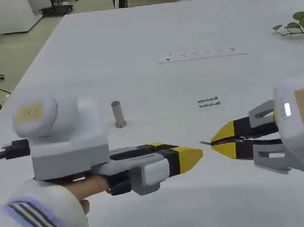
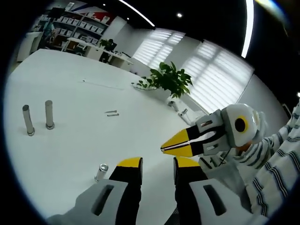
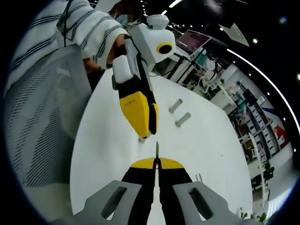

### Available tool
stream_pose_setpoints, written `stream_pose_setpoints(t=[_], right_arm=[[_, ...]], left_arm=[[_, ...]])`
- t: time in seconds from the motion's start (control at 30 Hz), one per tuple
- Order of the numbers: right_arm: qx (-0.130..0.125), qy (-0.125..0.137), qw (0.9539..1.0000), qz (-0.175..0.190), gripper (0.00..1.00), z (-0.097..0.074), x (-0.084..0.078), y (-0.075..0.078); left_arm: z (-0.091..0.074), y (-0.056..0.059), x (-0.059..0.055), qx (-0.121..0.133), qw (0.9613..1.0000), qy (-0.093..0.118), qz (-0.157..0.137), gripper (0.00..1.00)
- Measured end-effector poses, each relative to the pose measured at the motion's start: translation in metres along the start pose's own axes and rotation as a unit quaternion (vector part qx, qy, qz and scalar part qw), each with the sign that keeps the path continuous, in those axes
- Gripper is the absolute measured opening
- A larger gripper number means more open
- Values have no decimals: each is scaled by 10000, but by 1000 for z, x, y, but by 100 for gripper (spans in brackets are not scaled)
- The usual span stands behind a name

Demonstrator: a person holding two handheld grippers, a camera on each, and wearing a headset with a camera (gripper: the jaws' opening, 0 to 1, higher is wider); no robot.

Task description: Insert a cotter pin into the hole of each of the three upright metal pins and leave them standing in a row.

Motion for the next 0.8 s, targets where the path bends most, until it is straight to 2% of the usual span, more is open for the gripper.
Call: stream_pose_setpoints(t=[0.2, 0.37, 0.6, 0.67, 0.8], right_arm=[[-38, 5, 9999, -137, 2, 1, 3, -4], [-47, 20, 9998, -182, 2, 0, 4, -5], [-101, 29, 9995, -294, 2, 0, 6, -8], [-69, 37, 9995, -293, 2, 1, 7, -8], [-16, 104, 9996, -247, 2, 3, 9, -10]], left_arm=[[4, 4, 1, -126, 9998, -36, -130, 15], [7, 5, 0, -142, 9997, -72, -197, 14], [12, 7, -1, -223, 9992, -115, -324, 8], [12, 8, -1, -234, 9992, -124, -313, 4], [12, 7, -2, -195, 9990, -174, -373, 4]])
Point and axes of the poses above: the centre of the closed fingertips' face, and the gripper's own axes: z roughly forward along the fingers, y roughly to its right, x roughly out of its top, the point moved 9 cm from there along -z, roughly backward along the fingers, and after that the axes turned 4 degrees about -y, right-handed, at the moved point
